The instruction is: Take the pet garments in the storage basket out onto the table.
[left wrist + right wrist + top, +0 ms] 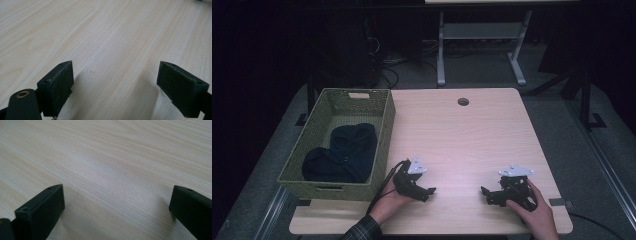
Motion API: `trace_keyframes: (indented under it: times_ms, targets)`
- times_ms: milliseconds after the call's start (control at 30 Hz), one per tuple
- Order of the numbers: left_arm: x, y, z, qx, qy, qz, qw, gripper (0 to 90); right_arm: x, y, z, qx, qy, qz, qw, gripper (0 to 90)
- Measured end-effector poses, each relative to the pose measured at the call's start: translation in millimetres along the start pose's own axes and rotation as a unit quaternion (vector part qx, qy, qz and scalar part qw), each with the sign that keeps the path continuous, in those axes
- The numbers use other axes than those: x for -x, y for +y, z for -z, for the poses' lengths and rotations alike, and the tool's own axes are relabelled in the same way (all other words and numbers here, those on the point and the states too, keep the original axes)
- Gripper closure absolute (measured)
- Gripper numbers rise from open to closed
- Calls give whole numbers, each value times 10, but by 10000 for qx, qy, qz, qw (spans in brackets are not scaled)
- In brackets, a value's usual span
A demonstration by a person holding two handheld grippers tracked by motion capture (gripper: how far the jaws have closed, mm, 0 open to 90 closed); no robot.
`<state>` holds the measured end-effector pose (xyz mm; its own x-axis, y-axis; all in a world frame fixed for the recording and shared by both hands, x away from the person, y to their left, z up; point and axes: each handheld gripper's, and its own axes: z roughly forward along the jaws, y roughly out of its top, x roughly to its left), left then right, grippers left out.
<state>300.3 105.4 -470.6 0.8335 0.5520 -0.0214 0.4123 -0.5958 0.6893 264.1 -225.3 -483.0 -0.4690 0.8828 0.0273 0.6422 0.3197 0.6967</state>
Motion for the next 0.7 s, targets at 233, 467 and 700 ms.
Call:
trace_keyframes:
  times_ms: [233, 467, 700]
  targets:
    - [-2, 45, 43, 34, -32, 8, 10000, 136, 0, 0, 0, 1, 0, -2, 10000, 0]
    - [-13, 108, 94, 62, -84, 2, 9999, 137, -1, 0, 0, 1, 2, -5, 10000, 0]
    - [-22, 180, 160, 146, -149, 34, 9998, 137, 1, 0, 0, 3, 1, 7, 10000, 0]
